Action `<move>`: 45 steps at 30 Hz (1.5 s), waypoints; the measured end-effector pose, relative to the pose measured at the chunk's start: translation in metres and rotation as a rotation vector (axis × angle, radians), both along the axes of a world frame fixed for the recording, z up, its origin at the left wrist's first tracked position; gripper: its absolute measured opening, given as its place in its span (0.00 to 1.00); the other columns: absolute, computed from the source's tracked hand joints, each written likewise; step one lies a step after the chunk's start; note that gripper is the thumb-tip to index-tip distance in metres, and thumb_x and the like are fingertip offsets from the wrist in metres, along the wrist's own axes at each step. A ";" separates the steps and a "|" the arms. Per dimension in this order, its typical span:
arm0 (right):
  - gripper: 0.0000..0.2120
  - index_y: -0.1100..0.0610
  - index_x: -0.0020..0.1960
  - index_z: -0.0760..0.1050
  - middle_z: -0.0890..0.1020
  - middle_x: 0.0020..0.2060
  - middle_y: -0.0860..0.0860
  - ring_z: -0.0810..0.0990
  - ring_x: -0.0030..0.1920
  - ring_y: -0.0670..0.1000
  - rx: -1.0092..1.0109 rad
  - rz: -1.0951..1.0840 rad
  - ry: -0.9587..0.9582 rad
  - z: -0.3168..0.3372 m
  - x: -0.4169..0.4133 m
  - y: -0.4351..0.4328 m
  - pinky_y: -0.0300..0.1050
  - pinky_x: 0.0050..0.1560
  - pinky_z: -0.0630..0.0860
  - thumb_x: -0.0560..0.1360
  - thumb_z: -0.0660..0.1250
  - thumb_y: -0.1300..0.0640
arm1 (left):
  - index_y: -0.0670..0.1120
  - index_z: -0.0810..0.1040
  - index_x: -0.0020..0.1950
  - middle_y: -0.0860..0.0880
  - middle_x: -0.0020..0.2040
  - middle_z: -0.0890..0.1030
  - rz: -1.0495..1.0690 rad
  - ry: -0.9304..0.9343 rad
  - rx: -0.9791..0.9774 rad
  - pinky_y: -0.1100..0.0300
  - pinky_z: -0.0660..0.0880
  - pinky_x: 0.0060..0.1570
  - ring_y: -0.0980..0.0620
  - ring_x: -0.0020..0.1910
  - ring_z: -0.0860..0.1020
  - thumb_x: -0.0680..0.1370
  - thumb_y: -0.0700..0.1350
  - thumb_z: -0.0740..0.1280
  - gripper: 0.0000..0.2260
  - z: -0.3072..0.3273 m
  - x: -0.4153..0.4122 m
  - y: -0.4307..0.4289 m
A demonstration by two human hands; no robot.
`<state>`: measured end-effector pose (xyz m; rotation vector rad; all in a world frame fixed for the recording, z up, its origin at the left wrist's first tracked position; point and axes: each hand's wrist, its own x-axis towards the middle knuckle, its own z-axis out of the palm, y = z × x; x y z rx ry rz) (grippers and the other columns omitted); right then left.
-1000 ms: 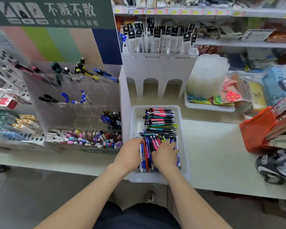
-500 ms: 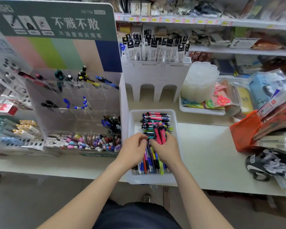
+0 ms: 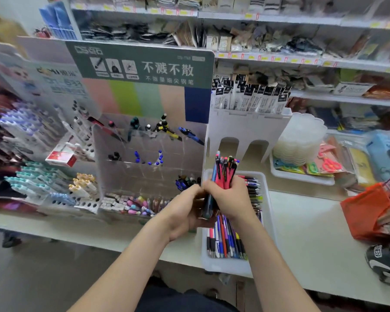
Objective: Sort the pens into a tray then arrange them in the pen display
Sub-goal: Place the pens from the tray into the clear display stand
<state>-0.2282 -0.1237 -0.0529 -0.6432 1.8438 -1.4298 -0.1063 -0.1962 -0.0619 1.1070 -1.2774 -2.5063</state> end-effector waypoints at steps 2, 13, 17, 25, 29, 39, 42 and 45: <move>0.05 0.55 0.44 0.82 0.82 0.36 0.51 0.83 0.42 0.52 -0.069 0.064 -0.230 0.010 0.010 -0.008 0.55 0.49 0.83 0.77 0.75 0.57 | 0.40 0.85 0.61 0.42 0.51 0.84 -0.014 0.055 0.004 0.46 0.80 0.51 0.44 0.49 0.80 0.80 0.49 0.62 0.19 0.006 0.017 -0.015; 0.10 0.58 0.55 0.80 0.83 0.43 0.58 0.83 0.43 0.58 -0.162 0.212 -0.422 0.027 0.062 -0.054 0.55 0.40 0.82 0.75 0.75 0.59 | 0.40 0.81 0.47 0.40 0.41 0.77 -0.305 0.101 -0.456 0.58 0.72 0.29 0.45 0.34 0.74 0.81 0.33 0.66 0.06 0.040 0.059 -0.073; 0.15 0.59 0.59 0.79 0.83 0.43 0.55 0.82 0.45 0.56 -0.310 -0.076 -0.496 0.026 0.069 -0.070 0.55 0.46 0.81 0.78 0.75 0.51 | 0.39 0.74 0.51 0.40 0.37 0.75 -0.369 0.040 -0.501 0.57 0.68 0.27 0.44 0.33 0.71 0.81 0.39 0.67 0.04 0.038 0.072 -0.091; 0.14 0.45 0.69 0.79 0.86 0.55 0.47 0.84 0.56 0.46 -0.283 -0.128 -0.006 0.030 0.092 -0.088 0.42 0.56 0.82 0.88 0.60 0.52 | 0.50 0.78 0.54 0.46 0.35 0.80 -0.229 0.053 -0.697 0.55 0.74 0.29 0.47 0.30 0.76 0.81 0.41 0.71 0.06 0.031 0.098 -0.121; 0.08 0.48 0.61 0.84 0.88 0.51 0.49 0.86 0.53 0.48 -0.240 -0.244 0.034 0.022 0.103 -0.097 0.52 0.57 0.82 0.84 0.69 0.53 | 0.57 0.78 0.57 0.42 0.40 0.79 -0.169 0.080 -0.839 0.47 0.76 0.35 0.45 0.34 0.76 0.81 0.45 0.70 0.08 0.026 0.110 -0.135; 0.08 0.52 0.61 0.76 0.88 0.50 0.51 0.87 0.53 0.50 -0.340 -0.308 0.100 0.041 0.127 -0.144 0.62 0.59 0.83 0.83 0.71 0.57 | 0.58 0.68 0.73 0.62 0.56 0.81 0.043 0.153 -0.944 0.65 0.75 0.56 0.60 0.53 0.80 0.84 0.43 0.70 0.21 0.037 0.130 -0.152; 0.14 0.51 0.68 0.75 0.88 0.49 0.49 0.87 0.52 0.51 -0.438 -0.307 0.223 0.055 0.143 -0.159 0.54 0.57 0.83 0.84 0.69 0.60 | 0.63 0.63 0.77 0.62 0.64 0.79 0.138 0.158 -0.942 0.65 0.74 0.63 0.55 0.61 0.81 0.84 0.43 0.70 0.28 0.040 0.135 -0.160; 0.14 0.50 0.69 0.75 0.86 0.47 0.47 0.86 0.50 0.52 -0.490 -0.411 0.348 0.064 0.144 -0.175 0.54 0.55 0.82 0.85 0.68 0.60 | 0.59 0.63 0.78 0.62 0.62 0.80 0.172 0.077 -1.006 0.63 0.74 0.63 0.56 0.61 0.80 0.84 0.46 0.69 0.26 0.035 0.144 -0.170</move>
